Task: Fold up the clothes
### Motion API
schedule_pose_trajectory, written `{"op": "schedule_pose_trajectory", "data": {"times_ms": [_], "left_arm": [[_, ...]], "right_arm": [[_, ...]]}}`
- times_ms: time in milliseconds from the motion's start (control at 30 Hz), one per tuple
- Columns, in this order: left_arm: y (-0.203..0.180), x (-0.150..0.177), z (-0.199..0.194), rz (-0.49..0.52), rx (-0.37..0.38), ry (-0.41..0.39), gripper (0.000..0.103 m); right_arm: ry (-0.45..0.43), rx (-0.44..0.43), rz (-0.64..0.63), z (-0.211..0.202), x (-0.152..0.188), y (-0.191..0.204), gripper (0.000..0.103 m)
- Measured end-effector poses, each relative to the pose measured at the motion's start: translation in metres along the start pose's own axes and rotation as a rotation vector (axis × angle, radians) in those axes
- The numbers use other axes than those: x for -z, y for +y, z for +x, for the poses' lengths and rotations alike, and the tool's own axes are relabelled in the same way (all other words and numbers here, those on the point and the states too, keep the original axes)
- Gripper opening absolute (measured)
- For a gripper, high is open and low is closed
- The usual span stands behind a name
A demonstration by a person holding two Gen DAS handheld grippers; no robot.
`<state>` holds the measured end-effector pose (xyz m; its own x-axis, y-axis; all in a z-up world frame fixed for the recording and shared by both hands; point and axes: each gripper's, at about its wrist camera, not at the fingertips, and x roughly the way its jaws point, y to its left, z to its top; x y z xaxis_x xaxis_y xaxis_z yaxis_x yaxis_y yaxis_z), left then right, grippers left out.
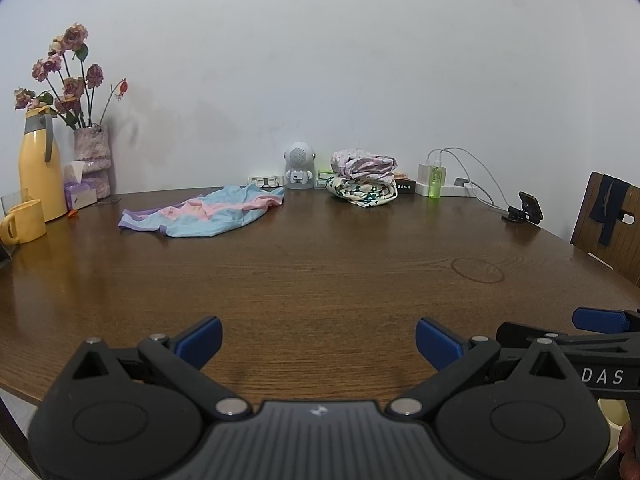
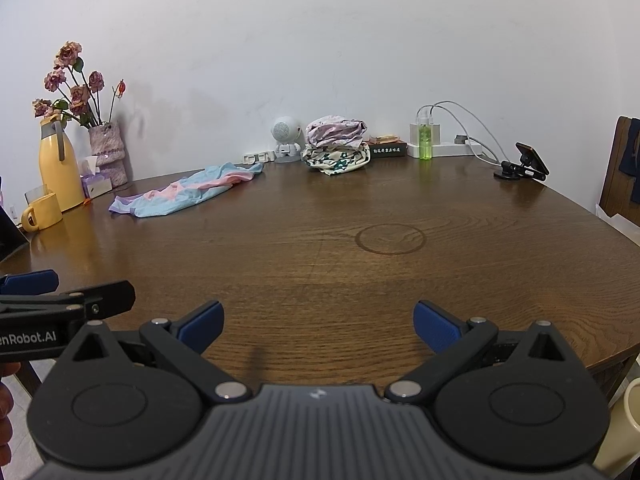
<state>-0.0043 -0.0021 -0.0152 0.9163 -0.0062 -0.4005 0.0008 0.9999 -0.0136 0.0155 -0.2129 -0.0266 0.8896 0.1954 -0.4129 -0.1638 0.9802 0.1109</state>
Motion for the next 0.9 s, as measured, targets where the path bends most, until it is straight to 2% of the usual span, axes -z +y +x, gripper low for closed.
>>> {"op": "schedule_pose_trajectory", "data": {"times_ms": [333,500,700,900], "left_arm": [[0.000,0.000,0.003,-0.003,0.005,0.012,0.103],[0.009,-0.009,0.018,-0.025,0.019,0.040,0.103],[0.027,-0.039,0.043,-0.009,-0.009,0.039,0.103],[0.061,-0.075,0.083,0.000,-0.075,0.051,0.103]], "right_arm": [[0.012,-0.002,-0.005,0.004,0.000,0.000,0.103],[0.022,-0.012,-0.032,0.016,-0.015,0.002,0.103],[0.044,-0.085,-0.074,0.048,-0.063,0.014,0.103],[0.111,-0.185,-0.174,0.101,-0.113,0.045,0.103]]}}
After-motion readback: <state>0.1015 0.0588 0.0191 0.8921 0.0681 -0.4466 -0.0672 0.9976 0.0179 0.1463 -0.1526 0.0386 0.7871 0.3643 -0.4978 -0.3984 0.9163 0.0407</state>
